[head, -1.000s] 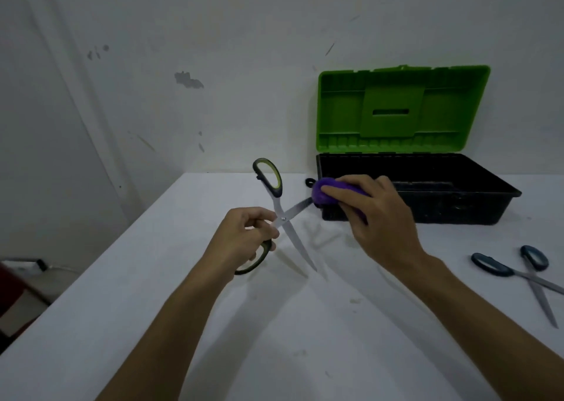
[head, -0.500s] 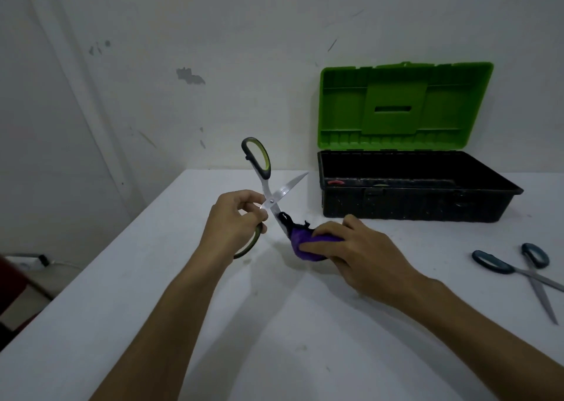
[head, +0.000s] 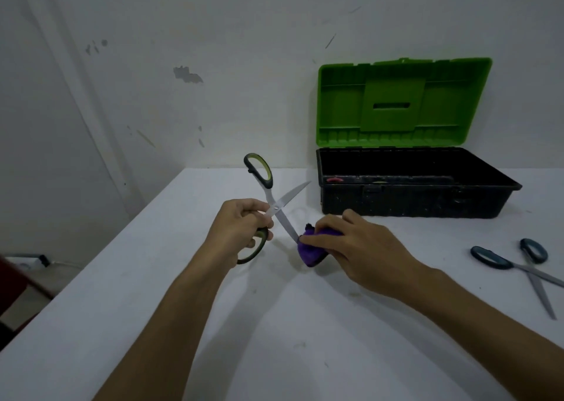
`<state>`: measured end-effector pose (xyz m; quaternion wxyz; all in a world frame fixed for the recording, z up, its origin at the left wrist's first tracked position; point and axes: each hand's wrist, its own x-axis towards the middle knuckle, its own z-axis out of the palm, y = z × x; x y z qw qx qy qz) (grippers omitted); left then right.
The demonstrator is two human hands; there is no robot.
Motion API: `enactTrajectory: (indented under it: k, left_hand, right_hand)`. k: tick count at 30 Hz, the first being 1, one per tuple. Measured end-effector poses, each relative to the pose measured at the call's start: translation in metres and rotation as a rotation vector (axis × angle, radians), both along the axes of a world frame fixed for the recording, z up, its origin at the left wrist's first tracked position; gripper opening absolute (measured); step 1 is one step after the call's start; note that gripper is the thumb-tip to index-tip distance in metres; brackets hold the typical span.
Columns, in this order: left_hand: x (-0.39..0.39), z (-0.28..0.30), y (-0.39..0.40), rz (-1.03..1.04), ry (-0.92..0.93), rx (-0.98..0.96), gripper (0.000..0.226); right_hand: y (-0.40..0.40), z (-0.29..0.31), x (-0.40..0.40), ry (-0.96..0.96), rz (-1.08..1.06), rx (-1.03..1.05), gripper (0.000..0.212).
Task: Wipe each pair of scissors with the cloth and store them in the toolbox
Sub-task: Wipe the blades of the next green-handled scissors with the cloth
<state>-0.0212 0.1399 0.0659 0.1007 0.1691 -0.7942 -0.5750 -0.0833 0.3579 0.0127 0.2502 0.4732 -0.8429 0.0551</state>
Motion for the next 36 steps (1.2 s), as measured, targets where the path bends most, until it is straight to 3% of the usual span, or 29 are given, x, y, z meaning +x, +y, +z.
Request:
enactTrajectory:
  k: [5, 8, 14, 19, 23, 26, 28, 32, 36]
  left_hand:
    - [-0.005, -0.005, 0.009, -0.022, 0.034, -0.186, 0.015]
    - [-0.005, -0.001, 0.015, -0.065, 0.064, -0.180, 0.015]
    - [-0.007, 0.009, -0.004, -0.025, 0.130, -0.230, 0.016]
    - [-0.013, 0.014, 0.001, -0.103, 0.120, -0.322, 0.014]
    - [-0.009, 0.016, 0.011, -0.206, 0.097, -0.307, 0.010]
    - [-0.009, 0.014, 0.001, -0.165, 0.082, -0.100, 0.016]
    - [-0.010, 0.011, -0.003, -0.156, 0.083, -0.066, 0.018]
    - [-0.014, 0.007, -0.004, -0.099, 0.141, -0.095, 0.017]
    - [-0.014, 0.004, -0.005, -0.014, 0.222, -0.309, 0.006]
  right_hand:
    - [-0.011, 0.027, -0.004, 0.048, -0.067, -0.170, 0.047]
    - [-0.028, 0.023, -0.005, 0.004, -0.042, -0.197, 0.047]
    - [-0.009, -0.001, 0.010, -0.072, 0.008, -0.028, 0.058]
    - [-0.015, 0.034, 0.008, 0.044, -0.051, -0.287, 0.044]
    - [-0.032, 0.035, 0.005, 0.083, -0.060, -0.267, 0.054]
    - [-0.022, 0.020, 0.009, 0.085, -0.019, -0.204, 0.062]
    - [-0.012, 0.010, 0.013, 0.077, 0.009, -0.137, 0.063]
    - [0.010, 0.006, 0.013, 0.051, 0.040, -0.044, 0.057]
    - [0.028, 0.022, 0.007, 0.014, 0.015, -0.203, 0.042]
